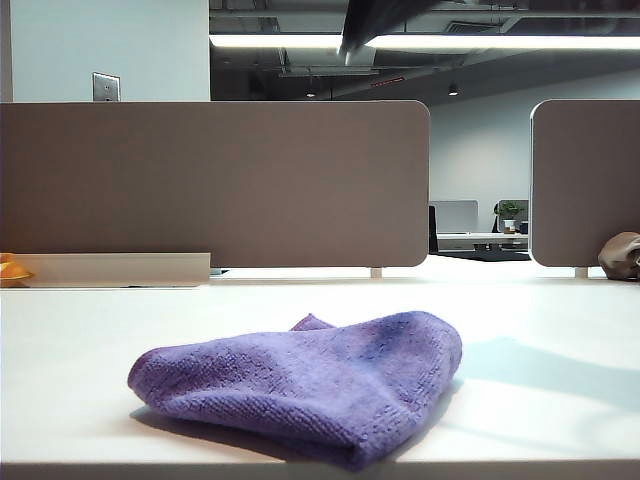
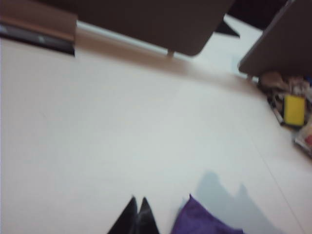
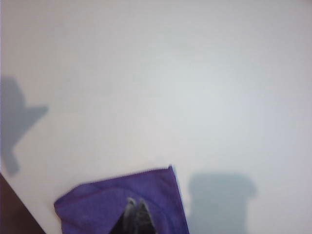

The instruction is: Fold the bottom of the cloth upward, then fold it vertically to form a square shape.

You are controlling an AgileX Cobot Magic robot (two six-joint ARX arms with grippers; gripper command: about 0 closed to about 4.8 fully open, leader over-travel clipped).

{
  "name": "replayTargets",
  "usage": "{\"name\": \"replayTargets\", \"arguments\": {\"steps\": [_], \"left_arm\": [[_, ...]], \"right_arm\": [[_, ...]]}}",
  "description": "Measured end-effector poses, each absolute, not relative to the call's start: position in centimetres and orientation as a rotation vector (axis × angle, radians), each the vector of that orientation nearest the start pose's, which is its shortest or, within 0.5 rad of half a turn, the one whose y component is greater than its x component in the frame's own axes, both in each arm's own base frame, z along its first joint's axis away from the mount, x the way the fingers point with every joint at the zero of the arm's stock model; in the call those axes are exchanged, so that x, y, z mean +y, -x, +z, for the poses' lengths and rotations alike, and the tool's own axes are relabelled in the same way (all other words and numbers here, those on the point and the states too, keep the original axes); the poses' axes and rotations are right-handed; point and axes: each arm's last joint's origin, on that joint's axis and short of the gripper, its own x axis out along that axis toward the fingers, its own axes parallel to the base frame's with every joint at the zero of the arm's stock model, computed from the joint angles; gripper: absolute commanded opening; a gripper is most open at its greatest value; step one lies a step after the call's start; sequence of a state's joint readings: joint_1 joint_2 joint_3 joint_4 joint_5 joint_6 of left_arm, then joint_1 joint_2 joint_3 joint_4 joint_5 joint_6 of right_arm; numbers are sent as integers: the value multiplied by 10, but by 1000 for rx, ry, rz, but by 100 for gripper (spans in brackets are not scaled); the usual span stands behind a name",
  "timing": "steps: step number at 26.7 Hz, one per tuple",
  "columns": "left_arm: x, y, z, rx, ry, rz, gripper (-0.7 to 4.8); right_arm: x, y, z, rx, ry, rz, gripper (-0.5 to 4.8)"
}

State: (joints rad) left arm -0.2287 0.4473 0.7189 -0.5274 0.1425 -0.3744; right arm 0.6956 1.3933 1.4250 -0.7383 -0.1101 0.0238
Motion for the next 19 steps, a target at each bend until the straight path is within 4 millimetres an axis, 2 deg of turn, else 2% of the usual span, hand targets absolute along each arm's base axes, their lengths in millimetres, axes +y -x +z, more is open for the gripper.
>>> {"name": "replayTargets", "arguments": {"steps": [3,7,12,15,17,19], "left_arm": [[-21,-76,322,240,359,-287,-6],[-14,-56,326,134,374,-244,-6],[-11,-48,326,77,380,-215,-6],[-13,-58,305,124,374,-208,-6],[-17,-69,283,186,369,-235,-6],[-19,-75,270,218,372,-251,-6]], "right_arm": [[175,-206,371,579,148,777,-8],[153,-178,361,437,104,793,-8],[133,-153,349,249,29,839,-7],[122,-140,336,167,-32,842,-7],[120,-137,321,193,-67,838,-7],[119,-136,310,223,-75,835,-7]]}}
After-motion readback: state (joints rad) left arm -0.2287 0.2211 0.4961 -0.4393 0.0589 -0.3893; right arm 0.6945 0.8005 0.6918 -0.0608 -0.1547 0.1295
